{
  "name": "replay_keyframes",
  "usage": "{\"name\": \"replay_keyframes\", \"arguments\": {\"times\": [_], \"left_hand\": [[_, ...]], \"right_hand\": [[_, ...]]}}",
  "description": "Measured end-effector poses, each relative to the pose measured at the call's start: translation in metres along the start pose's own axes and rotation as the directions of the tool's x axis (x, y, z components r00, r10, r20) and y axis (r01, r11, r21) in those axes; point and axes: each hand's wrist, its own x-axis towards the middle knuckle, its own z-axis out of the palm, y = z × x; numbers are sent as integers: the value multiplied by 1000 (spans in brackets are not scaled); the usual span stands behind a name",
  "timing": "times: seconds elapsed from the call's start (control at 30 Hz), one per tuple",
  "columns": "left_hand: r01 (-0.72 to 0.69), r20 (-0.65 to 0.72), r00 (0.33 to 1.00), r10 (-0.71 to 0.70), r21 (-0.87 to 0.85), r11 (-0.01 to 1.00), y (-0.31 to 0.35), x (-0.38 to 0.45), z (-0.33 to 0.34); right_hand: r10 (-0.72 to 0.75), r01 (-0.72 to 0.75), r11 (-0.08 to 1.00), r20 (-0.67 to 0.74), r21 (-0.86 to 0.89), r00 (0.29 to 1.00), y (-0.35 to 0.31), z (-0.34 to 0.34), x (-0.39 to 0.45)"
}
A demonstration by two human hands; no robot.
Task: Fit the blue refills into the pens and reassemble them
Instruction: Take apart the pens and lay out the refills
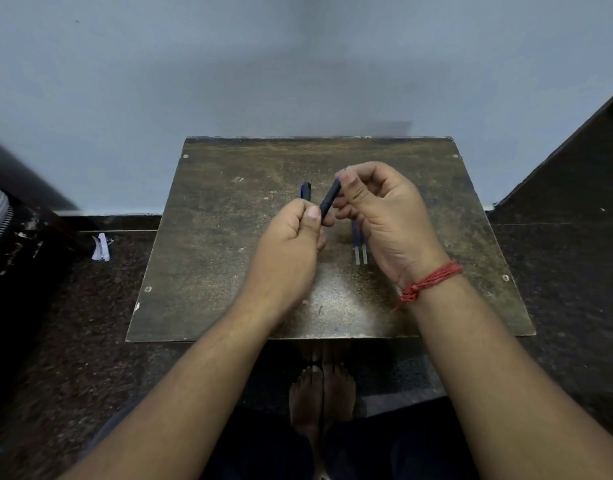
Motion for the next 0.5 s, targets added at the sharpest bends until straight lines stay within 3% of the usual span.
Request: {"name": "replay_keyframes", "arguments": {"times": [0.1, 0.3, 0.4, 0.5], "left_hand": [[-31, -16, 999, 32, 52, 998, -2, 1, 0], [-39, -29, 999, 40, 45, 998, -2, 3, -2], [-33, -32, 999, 35, 57, 998, -3, 4, -3], [-39, -19, 999, 41, 84, 996, -3, 2, -2]], "right_hand": [[-6, 4, 998, -34, -61, 999, 3, 4, -1], [35, -42, 995, 81, 85, 996, -3, 5, -4], [41, -41, 995, 9, 96, 999, -3, 6, -4], [28, -30, 999, -80, -28, 996, -2, 6, -4]]}}
